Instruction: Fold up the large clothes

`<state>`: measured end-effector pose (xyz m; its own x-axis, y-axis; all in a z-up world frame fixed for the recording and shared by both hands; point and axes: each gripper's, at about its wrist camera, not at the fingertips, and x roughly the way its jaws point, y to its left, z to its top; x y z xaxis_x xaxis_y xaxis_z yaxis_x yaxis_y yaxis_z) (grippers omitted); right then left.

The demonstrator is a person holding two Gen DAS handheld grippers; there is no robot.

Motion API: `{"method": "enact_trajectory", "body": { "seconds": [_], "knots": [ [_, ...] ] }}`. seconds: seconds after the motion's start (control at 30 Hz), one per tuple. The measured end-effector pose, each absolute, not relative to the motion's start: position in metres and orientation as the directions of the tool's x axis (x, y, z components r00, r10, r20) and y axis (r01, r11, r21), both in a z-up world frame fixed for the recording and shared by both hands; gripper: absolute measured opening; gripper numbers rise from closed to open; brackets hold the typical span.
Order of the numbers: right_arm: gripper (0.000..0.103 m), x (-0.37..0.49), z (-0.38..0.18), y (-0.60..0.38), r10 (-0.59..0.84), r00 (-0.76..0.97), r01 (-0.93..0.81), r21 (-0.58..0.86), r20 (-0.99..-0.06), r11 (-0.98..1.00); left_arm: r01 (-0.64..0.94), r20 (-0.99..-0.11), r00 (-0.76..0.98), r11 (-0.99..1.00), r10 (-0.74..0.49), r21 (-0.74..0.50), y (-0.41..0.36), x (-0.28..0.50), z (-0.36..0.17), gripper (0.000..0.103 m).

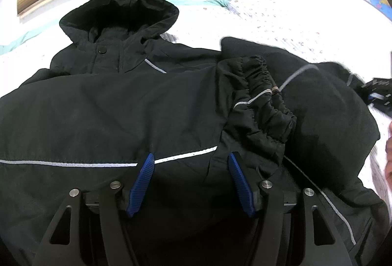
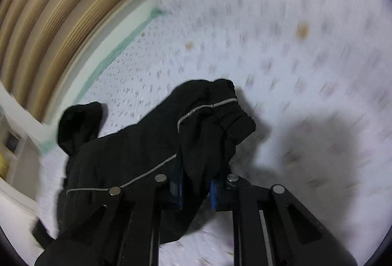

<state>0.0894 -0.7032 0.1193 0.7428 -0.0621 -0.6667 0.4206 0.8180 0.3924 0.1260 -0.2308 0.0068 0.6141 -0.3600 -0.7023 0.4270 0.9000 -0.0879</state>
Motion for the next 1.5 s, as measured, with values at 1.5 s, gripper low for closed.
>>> {"method": "enact_trajectory", "body": {
  "seconds": [1.5],
  "knots": [
    [0.019, 0.141, 0.207, -0.388, 0.092, 0.713, -0.036, 0.094, -0.695, 0.995, 0.211, -0.706, 0.671, 0.971, -0.226, -0.11, -0.002, 0.027, 0.25, 0.065]
  ]
}}
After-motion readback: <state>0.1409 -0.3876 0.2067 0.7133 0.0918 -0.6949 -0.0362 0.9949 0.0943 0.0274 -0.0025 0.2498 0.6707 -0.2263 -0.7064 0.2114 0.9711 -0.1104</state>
